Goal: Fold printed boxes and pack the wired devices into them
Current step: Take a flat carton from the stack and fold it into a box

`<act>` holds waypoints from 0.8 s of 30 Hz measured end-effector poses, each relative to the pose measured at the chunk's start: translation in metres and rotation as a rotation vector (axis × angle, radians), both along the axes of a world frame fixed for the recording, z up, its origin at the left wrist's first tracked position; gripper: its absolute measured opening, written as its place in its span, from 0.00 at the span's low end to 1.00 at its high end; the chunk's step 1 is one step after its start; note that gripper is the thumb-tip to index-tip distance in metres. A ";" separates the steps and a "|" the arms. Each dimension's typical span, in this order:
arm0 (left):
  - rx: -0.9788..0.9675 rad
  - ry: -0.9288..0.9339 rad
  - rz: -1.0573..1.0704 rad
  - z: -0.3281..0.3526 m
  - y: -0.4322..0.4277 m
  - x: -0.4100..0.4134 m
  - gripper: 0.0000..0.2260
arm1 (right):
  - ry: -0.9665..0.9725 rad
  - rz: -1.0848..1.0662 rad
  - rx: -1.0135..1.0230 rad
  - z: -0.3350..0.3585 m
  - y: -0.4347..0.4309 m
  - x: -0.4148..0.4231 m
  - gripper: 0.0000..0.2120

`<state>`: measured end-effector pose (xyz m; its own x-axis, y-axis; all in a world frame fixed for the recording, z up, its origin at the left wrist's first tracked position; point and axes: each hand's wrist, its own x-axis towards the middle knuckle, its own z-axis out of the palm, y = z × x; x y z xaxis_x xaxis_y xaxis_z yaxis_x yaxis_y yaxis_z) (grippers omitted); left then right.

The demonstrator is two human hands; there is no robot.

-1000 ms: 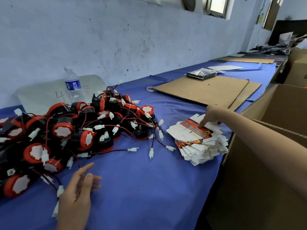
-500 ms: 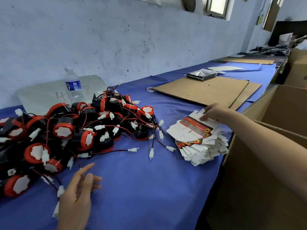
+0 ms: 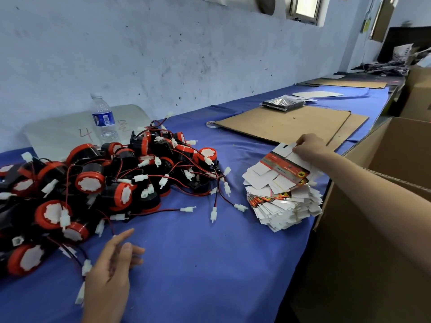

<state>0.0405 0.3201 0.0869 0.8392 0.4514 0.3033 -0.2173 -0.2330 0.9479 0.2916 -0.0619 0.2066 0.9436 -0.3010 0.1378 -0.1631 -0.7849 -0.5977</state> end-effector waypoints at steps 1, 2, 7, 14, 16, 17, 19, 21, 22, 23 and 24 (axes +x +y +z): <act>0.000 0.002 -0.001 0.000 0.000 0.000 0.15 | -0.020 0.009 -0.049 0.001 0.000 -0.001 0.12; -0.002 0.003 -0.002 0.000 0.000 0.000 0.15 | -0.034 0.021 -0.083 0.001 0.000 -0.001 0.12; 0.003 0.014 0.004 -0.001 0.000 0.000 0.15 | 0.009 0.082 -0.062 0.001 0.001 -0.001 0.14; 0.027 0.019 0.018 -0.001 0.000 0.000 0.14 | 0.367 0.519 -0.351 0.007 -0.001 -0.017 0.31; 0.033 0.022 0.020 -0.002 0.000 0.000 0.12 | 0.566 0.679 -0.590 0.010 0.003 -0.024 0.32; 0.036 0.028 0.020 -0.002 0.000 0.000 0.11 | 0.615 0.716 -0.680 0.012 0.005 -0.026 0.33; 0.040 0.033 0.019 -0.001 0.000 0.000 0.11 | 0.641 0.740 -0.804 0.013 0.009 -0.029 0.35; 0.040 0.038 0.024 0.000 0.000 -0.001 0.11 | 0.666 0.753 -0.914 0.014 0.014 -0.029 0.39; 0.041 0.040 0.028 0.000 -0.001 -0.001 0.11 | 0.666 0.755 -0.973 0.013 0.016 -0.029 0.40; 0.042 0.041 0.034 0.000 -0.001 0.000 0.11 | 0.650 0.754 -1.037 0.012 0.020 -0.030 0.41; 0.041 0.041 0.042 0.001 -0.002 0.000 0.11 | 0.627 0.750 -1.103 0.012 0.024 -0.031 0.41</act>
